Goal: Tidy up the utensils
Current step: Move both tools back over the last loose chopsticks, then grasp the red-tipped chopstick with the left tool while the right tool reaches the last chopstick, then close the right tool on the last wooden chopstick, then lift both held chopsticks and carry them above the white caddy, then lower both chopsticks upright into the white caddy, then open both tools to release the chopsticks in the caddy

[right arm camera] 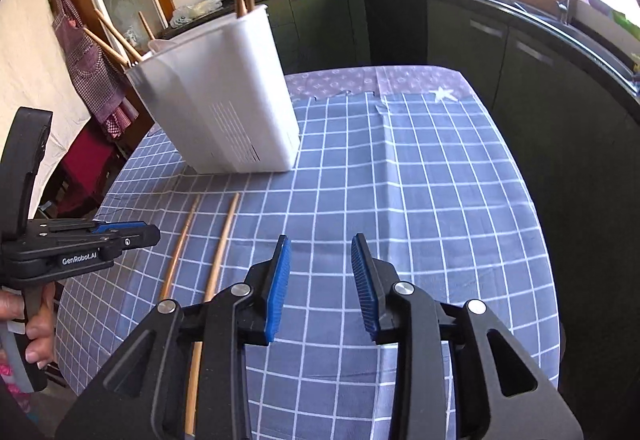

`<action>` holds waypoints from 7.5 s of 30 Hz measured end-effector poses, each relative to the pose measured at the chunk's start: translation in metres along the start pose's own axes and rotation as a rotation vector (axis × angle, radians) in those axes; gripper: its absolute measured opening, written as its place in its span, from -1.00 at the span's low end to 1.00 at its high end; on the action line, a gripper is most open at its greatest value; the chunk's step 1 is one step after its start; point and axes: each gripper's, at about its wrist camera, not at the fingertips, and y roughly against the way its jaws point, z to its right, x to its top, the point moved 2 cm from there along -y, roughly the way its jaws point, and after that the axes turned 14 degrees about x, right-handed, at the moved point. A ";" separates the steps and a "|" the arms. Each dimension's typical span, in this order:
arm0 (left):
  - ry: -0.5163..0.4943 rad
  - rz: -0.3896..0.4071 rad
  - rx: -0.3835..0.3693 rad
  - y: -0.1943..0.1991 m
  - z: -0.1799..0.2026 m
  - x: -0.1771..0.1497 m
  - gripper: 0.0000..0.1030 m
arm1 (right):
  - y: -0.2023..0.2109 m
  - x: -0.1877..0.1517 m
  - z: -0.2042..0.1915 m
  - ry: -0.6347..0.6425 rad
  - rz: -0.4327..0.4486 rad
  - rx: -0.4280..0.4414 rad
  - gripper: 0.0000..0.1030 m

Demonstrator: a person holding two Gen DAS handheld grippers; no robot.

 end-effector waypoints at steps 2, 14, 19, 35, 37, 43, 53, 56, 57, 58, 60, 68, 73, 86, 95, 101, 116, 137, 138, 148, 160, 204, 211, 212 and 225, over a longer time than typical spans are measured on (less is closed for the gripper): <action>0.007 -0.006 0.019 -0.006 0.001 0.005 -0.64 | -0.002 -0.001 0.006 -0.014 -0.007 0.006 -0.32; -0.008 -0.051 0.087 -0.029 0.022 0.013 -0.64 | -0.004 -0.003 0.010 -0.036 -0.010 0.041 -0.30; -0.011 -0.037 0.092 -0.030 0.026 0.012 -0.77 | -0.006 -0.005 0.009 -0.038 -0.015 0.044 -0.30; 0.001 0.104 0.036 0.012 0.006 0.000 -0.88 | -0.017 -0.003 -0.010 -0.017 -0.043 0.020 -0.27; 0.009 0.147 0.027 0.026 -0.002 -0.003 -0.88 | -0.020 -0.001 -0.016 -0.002 -0.050 0.015 -0.27; 0.042 0.271 0.010 0.067 -0.022 -0.013 -0.88 | -0.032 0.008 -0.038 0.049 -0.077 0.017 -0.27; 0.058 0.389 -0.007 0.100 -0.040 -0.025 -0.88 | -0.088 0.026 -0.067 0.131 -0.248 0.027 -0.25; 0.057 0.405 -0.010 0.104 -0.041 -0.027 -0.88 | -0.106 0.029 -0.073 0.147 -0.284 0.003 -0.25; 0.059 0.409 -0.011 0.105 -0.042 -0.028 -0.88 | -0.110 0.030 -0.074 0.149 -0.290 -0.007 -0.25; 0.058 0.414 -0.013 0.105 -0.042 -0.029 -0.88 | -0.114 0.030 -0.074 0.148 -0.297 -0.016 -0.25; 0.058 0.426 -0.013 0.108 -0.043 -0.030 -0.88 | -0.123 0.029 -0.073 0.144 -0.311 -0.031 -0.25; 0.040 0.446 -0.024 0.112 -0.041 -0.033 -0.88 | -0.135 0.028 -0.083 0.168 -0.315 -0.075 -0.35; 0.030 0.450 -0.030 0.113 -0.041 -0.036 -0.88 | -0.137 0.026 -0.092 0.174 -0.319 -0.054 -0.69; 0.038 0.254 0.007 0.063 -0.051 -0.017 -0.88 | -0.113 0.027 -0.077 0.125 -0.252 0.006 -0.88; -0.021 0.064 0.079 -0.008 -0.040 0.012 -0.80 | -0.041 0.035 -0.061 0.087 -0.122 0.064 -0.88; -0.043 0.032 0.155 -0.027 -0.027 0.022 -0.80 | -0.020 0.033 -0.056 0.076 -0.095 0.086 -0.88; -0.059 -0.032 0.154 -0.042 -0.013 0.027 -0.80 | -0.017 0.033 -0.049 0.062 -0.080 0.117 -0.88; -0.064 0.407 0.093 0.110 -0.016 0.015 -0.89 | 0.042 0.066 -0.082 0.134 0.107 0.133 -0.88; -0.062 0.424 0.092 0.115 -0.017 0.015 -0.89 | 0.042 0.070 -0.084 0.141 0.113 0.127 -0.88; -0.063 0.450 0.083 0.120 -0.021 0.017 -0.89 | 0.042 0.084 -0.108 0.203 0.152 0.090 -0.88; -0.072 0.448 0.040 0.126 -0.024 0.019 -0.89 | 0.043 0.093 -0.118 0.243 0.151 0.092 -0.88; 0.032 0.694 0.032 0.197 -0.007 0.131 -0.89 | 0.068 0.235 -0.136 0.283 0.362 0.094 -0.88; 0.005 0.581 0.030 0.158 -0.004 0.121 -0.88 | 0.014 0.213 -0.120 0.256 0.262 0.072 -0.87; 0.002 0.575 0.035 0.156 -0.003 0.120 -0.88 | 0.009 0.212 -0.118 0.253 0.255 0.071 -0.87; 0.038 0.660 -0.017 0.193 -0.012 0.094 -0.13 | 0.077 0.166 -0.124 0.263 0.391 0.100 -0.57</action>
